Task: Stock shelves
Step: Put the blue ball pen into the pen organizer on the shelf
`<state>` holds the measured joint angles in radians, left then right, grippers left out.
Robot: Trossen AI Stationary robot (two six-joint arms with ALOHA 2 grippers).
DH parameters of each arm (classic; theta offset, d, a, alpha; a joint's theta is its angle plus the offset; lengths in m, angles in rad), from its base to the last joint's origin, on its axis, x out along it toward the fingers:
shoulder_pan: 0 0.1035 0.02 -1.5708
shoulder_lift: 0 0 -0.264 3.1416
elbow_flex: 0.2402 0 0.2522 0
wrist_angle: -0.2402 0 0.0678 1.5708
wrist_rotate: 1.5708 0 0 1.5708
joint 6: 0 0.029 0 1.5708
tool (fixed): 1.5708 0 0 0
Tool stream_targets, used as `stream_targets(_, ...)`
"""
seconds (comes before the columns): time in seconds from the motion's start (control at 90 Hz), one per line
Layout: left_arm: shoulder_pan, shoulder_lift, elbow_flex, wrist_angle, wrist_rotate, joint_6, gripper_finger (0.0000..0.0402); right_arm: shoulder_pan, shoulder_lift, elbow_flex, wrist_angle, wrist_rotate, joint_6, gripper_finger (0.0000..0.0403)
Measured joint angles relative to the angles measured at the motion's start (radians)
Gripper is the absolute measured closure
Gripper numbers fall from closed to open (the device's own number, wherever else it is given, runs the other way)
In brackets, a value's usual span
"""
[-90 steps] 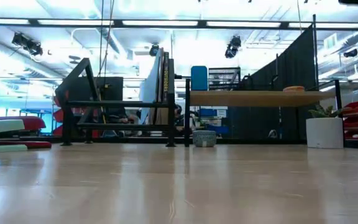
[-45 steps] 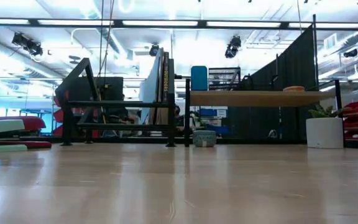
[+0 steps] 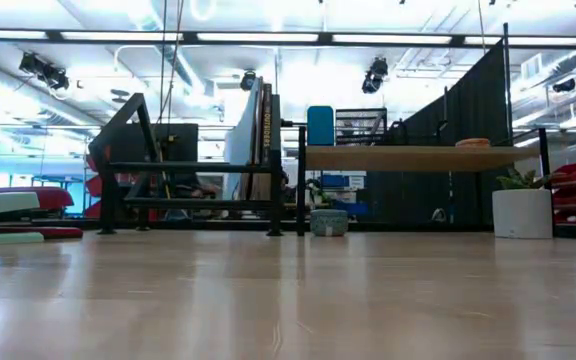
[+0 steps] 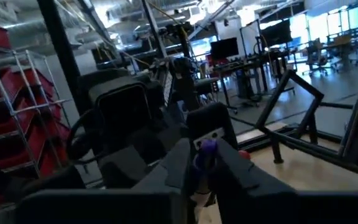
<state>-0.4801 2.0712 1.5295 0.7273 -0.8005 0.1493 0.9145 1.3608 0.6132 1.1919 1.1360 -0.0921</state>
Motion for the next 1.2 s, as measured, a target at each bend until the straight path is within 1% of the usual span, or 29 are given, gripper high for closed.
stream_targets(0.078, -0.002, 0.000, 0.001, -0.004, -0.013, 0.064, 0.0324, 0.006, -0.039, 0.000, 0.003, 0.037, -0.049, 0.0398)
stream_targets(0.156, -0.007, 0.000, 0.001, -0.004, -0.026, 0.124, 0.0285, 0.018, -0.095, 0.000, 0.001, 0.118, -0.130, 0.0399)
stream_targets(0.222, -0.014, 0.000, 0.000, 0.008, -0.073, 0.170, 0.0254, 0.027, -0.162, 0.000, 0.005, 0.182, -0.227, 0.0400)
stream_targets(0.289, -0.017, 0.000, 0.000, 0.015, -0.113, 0.204, 0.0230, 0.031, -0.234, 0.000, 0.004, 0.225, -0.316, 0.0400)
stream_targets(0.411, -0.022, 0.000, 0.000, 0.013, -0.175, 0.232, 0.0202, 0.022, -0.381, 0.000, 0.001, 0.235, -0.460, 0.0401)
stream_targets(0.5, -0.024, 0.000, 0.000, 0.002, -0.204, 0.232, 0.0195, -0.025, -0.475, 0.017, -0.023, 0.227, -0.562, 0.0401)
stream_targets(0.567, -0.025, 0.000, 0.000, -0.008, -0.207, 0.221, 0.0194, -0.073, -0.527, 0.056, -0.100, 0.222, -0.624, 0.0401)
stream_targets(0.633, -0.025, 0.000, 0.000, -0.017, -0.209, 0.209, 0.0194, -0.123, -0.554, 0.129, -0.250, 0.226, -0.643, 0.0401)
stream_targets(0.689, -0.024, 0.000, 0.000, -0.019, -0.209, 0.208, 0.0194, -0.167, -0.555, 0.206, -0.404, 0.225, -0.624, 0.0401)
stream_targets(0.733, -0.023, 0.000, 0.000, -0.018, -0.209, 0.207, 0.0193, -0.195, -0.544, 0.273, -0.541, 0.210, -0.571, 0.0401)
stream_targets(0.789, -0.020, 0.000, 0.000, -0.016, -0.209, 0.207, 0.0193, -0.224, -0.520, 0.360, -0.743, 0.160, -0.478, 0.0402)
stream_targets(0.844, -0.017, 0.000, 0.000, -0.016, -0.209, 0.206, 0.0193, -0.264, -0.487, 0.448, -0.970, 0.075, -0.346, 0.0402)
stream_targets(0.878, -0.014, 0.000, 0.000, -0.016, -0.209, 0.206, 0.0193, -0.299, -0.463, 0.501, -1.102, 0.001, -0.252, 0.0402)
stream_targets(0.922, -0.009, 0.000, 0.000, -0.016, -0.209, 0.206, 0.0193, -0.360, -0.427, 0.569, -1.271, -0.125, -0.123, 0.0402)
stream_targets(0.978, -0.002, 0.000, 0.000, -0.016, -0.209, 0.206, 0.0193, -0.461, -0.370, 0.644, -1.418, -0.269, -0.024, 0.0402)
stream_targets(1.011, 0.002, 0.000, 0.000, -0.016, -0.209, 0.206, 0.0193, -0.522, -0.335, 0.683, -1.480, -0.339, -0.007, 0.0402)
stream_targets(1.1, 0.011, 0.000, 0.000, -0.016, -0.209, 0.205, 0.0193, -0.689, -0.251, 0.778, -1.600, -0.467, -0.014, 0.0402)
stream_targets(1.167, 0.011, 0.000, 0.000, -0.016, -0.209, 0.205, 0.0193, -0.835, -0.196, 0.850, -1.670, -0.598, -0.041, 0.0402)
stream_targets(1.2, 0.009, 0.000, 0.000, -0.016, -0.209, 0.205, 0.0193, -0.914, -0.174, 0.881, -1.707, -0.681, -0.058, 0.0402)
